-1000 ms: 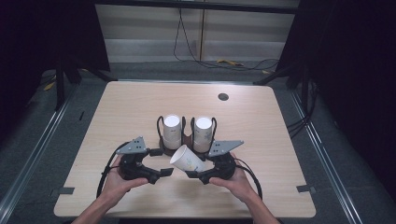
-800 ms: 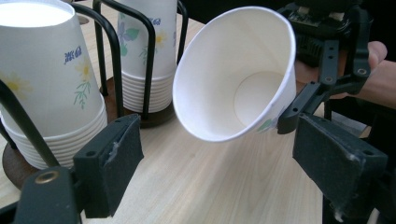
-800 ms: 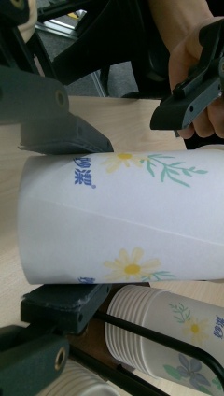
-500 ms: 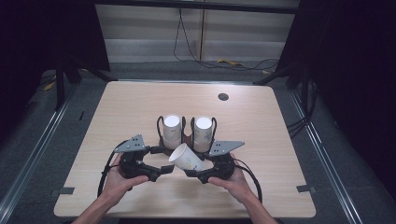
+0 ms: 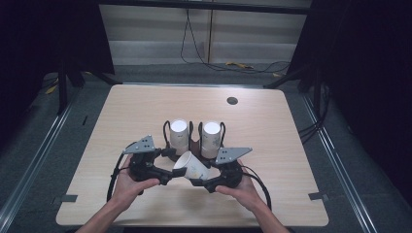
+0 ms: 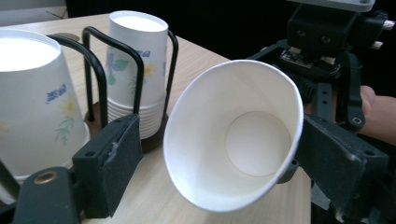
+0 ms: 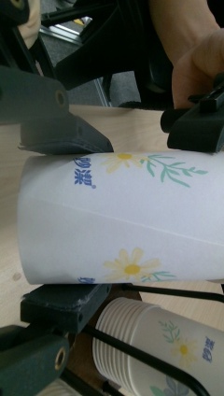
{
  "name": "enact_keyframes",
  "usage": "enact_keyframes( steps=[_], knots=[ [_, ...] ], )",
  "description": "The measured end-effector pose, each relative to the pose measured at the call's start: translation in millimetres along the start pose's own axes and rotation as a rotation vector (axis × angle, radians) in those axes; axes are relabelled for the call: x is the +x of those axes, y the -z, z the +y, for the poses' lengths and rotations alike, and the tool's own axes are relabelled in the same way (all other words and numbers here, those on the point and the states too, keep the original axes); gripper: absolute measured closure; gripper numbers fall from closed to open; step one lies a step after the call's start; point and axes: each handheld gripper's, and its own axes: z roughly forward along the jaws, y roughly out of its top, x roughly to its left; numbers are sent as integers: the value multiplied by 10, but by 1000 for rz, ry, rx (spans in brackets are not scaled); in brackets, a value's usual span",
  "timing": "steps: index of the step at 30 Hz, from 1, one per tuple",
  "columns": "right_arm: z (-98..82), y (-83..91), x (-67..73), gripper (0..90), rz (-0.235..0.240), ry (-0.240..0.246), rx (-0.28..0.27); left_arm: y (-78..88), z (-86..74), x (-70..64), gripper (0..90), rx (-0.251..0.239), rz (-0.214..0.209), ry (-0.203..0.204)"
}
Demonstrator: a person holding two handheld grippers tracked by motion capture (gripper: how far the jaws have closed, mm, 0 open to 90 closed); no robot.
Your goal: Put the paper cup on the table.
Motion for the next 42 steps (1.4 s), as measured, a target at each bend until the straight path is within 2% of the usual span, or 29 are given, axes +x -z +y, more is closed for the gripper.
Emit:
enact_keyframes(
  steps=[8,14,22,25,30,32,37,42],
  knots=[
    [26,-12,9,373,5,19,-11,-14,-27,12,153,-4,-25,6],
    [32,-24,38,374,2,37,-13,-72,-37,57,144,24,-83,46],
    [40,-60,53,374,11,46,-11,-100,-31,36,150,20,-95,49],
    [38,-84,68,373,16,51,-8,-120,-38,3,157,41,-85,19],
    [87,-15,67,373,10,79,-18,-140,-60,-2,157,32,-117,44],
    [80,3,57,372,18,75,-18,-149,-66,-11,163,28,-111,40],
    [56,-59,52,371,42,84,8,-171,-74,23,164,18,-135,71],
    [46,-100,49,359,65,70,14,-136,-71,3,199,19,-130,37]
  ],
)
